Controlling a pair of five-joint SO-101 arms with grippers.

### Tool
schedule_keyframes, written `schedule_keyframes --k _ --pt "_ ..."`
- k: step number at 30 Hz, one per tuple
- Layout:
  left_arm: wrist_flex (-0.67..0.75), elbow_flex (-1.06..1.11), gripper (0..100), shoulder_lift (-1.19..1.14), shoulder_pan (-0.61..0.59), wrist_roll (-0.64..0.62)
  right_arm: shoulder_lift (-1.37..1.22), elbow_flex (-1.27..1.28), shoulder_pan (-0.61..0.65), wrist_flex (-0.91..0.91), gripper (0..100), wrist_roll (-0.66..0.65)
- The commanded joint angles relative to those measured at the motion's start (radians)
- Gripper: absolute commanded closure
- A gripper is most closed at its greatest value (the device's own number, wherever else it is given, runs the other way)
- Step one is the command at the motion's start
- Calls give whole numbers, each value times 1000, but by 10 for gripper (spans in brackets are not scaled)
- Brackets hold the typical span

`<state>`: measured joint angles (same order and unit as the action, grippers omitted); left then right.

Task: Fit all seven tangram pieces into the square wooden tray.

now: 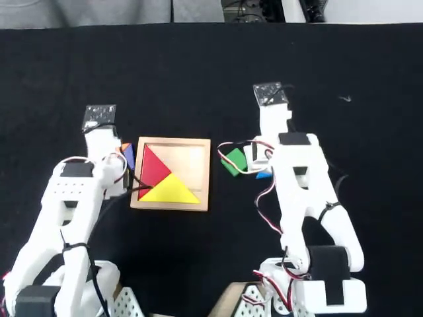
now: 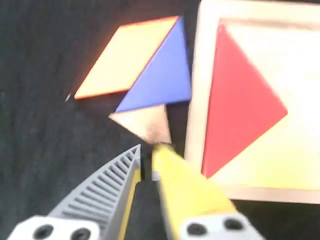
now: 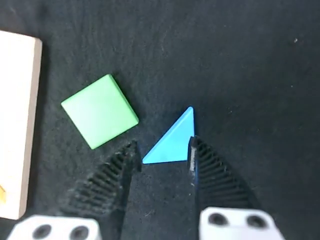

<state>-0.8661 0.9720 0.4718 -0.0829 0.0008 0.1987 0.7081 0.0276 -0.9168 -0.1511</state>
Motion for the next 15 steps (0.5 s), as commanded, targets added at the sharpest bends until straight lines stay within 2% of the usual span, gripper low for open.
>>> schedule_keyframes --k 1,5,11,15 --pt "14 -94 966 -2 28 -12 45 2 9 43 840 9" --pt "26 -107 970 -5 31 -87 44 44 12 107 840 5" --pt "54 -96 970 -5 134 -78 45 50 9 115 840 5" --pt "54 -105 971 -9 145 -80 45 53 9 109 840 5"
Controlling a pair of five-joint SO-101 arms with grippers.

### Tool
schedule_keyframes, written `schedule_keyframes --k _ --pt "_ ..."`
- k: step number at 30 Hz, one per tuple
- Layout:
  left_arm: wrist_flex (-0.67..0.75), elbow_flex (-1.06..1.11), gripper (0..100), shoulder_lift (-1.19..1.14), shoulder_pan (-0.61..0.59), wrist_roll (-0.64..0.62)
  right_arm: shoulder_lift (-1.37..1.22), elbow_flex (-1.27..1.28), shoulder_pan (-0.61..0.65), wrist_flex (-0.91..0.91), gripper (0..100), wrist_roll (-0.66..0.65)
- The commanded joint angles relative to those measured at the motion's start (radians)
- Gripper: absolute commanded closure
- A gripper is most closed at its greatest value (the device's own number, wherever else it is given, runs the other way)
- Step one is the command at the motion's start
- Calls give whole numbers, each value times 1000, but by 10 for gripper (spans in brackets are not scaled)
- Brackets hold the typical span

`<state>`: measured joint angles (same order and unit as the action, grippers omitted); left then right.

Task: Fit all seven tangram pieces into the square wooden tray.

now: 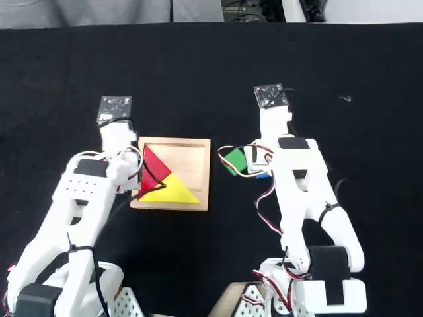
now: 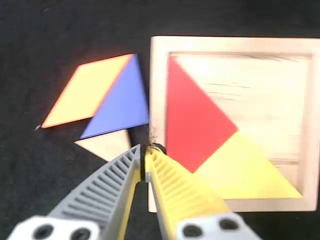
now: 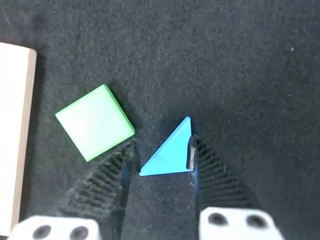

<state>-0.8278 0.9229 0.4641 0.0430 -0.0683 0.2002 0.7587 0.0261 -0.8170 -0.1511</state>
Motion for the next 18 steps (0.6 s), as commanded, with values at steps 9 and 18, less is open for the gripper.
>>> schedule_keyframes --k 9,18 --pt "101 -91 971 -219 -22 -51 44 4 11 9 840 5" --pt "100 -77 971 -229 -35 -14 44 4 11 9 840 5"
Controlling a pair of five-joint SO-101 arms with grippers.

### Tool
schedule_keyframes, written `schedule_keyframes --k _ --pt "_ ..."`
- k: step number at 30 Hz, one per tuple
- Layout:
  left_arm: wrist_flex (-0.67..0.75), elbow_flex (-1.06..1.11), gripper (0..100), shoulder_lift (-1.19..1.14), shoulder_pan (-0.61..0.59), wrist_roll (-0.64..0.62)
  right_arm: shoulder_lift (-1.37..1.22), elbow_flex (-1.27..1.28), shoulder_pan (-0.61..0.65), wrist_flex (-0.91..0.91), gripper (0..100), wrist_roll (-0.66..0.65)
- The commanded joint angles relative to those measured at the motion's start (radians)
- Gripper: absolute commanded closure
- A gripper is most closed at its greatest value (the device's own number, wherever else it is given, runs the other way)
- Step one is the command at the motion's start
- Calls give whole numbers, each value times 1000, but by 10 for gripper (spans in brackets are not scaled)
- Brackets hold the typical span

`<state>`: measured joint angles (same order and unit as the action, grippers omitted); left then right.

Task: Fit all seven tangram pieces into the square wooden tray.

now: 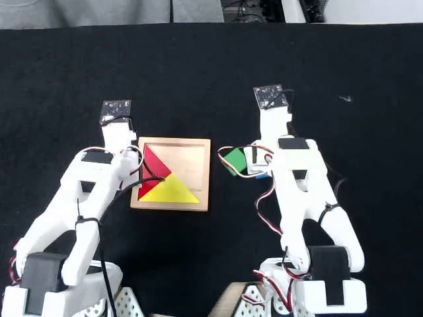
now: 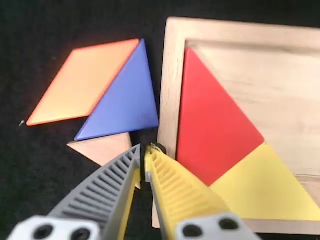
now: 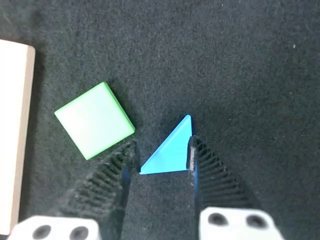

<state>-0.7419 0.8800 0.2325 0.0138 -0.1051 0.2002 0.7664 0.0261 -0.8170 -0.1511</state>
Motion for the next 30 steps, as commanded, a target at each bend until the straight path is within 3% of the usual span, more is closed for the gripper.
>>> schedule_keyframes --k 1,15,22,25,30 --pt "14 -28 971 3 -5 28 44 -4 11 9 840 5" --pt "-44 -117 971 -144 16 35 44 -4 11 8 840 5" --pt "-94 -94 971 -137 153 26 44 -4 9 8 840 5" --pt "-94 -111 971 -135 127 26 44 -4 8 8 840 5" --pt "-203 -280 970 -112 -38 35 44 -4 8 8 840 5"
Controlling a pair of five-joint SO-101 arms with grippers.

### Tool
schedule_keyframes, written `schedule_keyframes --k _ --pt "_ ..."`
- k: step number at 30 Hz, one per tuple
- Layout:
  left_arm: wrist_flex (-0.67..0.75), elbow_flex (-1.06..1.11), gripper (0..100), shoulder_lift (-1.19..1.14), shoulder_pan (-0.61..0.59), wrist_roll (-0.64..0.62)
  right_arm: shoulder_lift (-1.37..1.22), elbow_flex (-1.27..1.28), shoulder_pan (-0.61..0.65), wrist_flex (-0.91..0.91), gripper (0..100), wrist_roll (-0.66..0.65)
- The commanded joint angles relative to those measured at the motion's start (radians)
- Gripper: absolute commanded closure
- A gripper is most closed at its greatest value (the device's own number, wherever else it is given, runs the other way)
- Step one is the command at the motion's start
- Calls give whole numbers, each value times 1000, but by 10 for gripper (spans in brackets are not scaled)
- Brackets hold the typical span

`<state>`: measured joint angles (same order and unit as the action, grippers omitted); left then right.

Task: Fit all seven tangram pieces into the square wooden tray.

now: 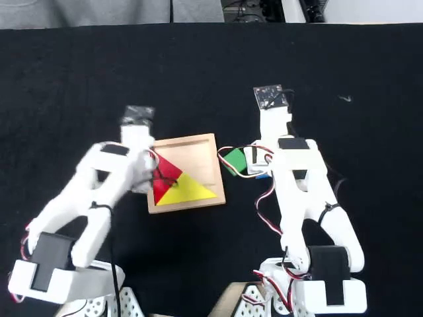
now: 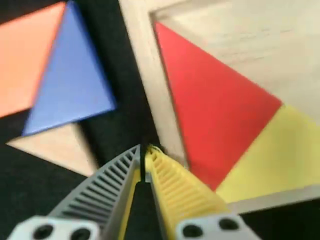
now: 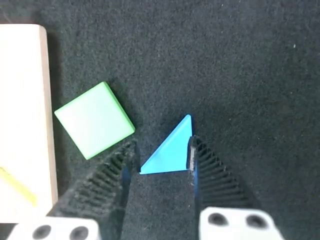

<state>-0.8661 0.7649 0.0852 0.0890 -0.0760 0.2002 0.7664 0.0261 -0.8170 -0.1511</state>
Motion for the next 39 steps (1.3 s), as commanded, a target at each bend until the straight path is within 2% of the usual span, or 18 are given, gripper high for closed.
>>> schedule_keyframes --k 1,3,5,8,12,18,22,31,39 --pt "-83 -193 966 40 -133 6 44 -4 8 8 840 5" --pt "-89 -239 931 43 -143 40 44 -4 8 8 840 5" --pt "-89 -255 848 38 -139 92 44 -4 8 8 840 5" --pt "-83 -262 771 2 -139 106 44 -4 8 8 840 5" --pt "-81 -280 770 -80 -120 195 44 -4 9 8 840 5" --pt "-91 -375 734 -196 -125 261 44 -4 9 8 840 5" --pt "-87 -397 720 -210 -150 313 44 -4 9 8 840 5" --pt "-86 -387 745 -213 -206 537 44 -4 9 8 840 5" --pt "-91 -331 744 -212 -139 554 44 -4 9 8 840 5"
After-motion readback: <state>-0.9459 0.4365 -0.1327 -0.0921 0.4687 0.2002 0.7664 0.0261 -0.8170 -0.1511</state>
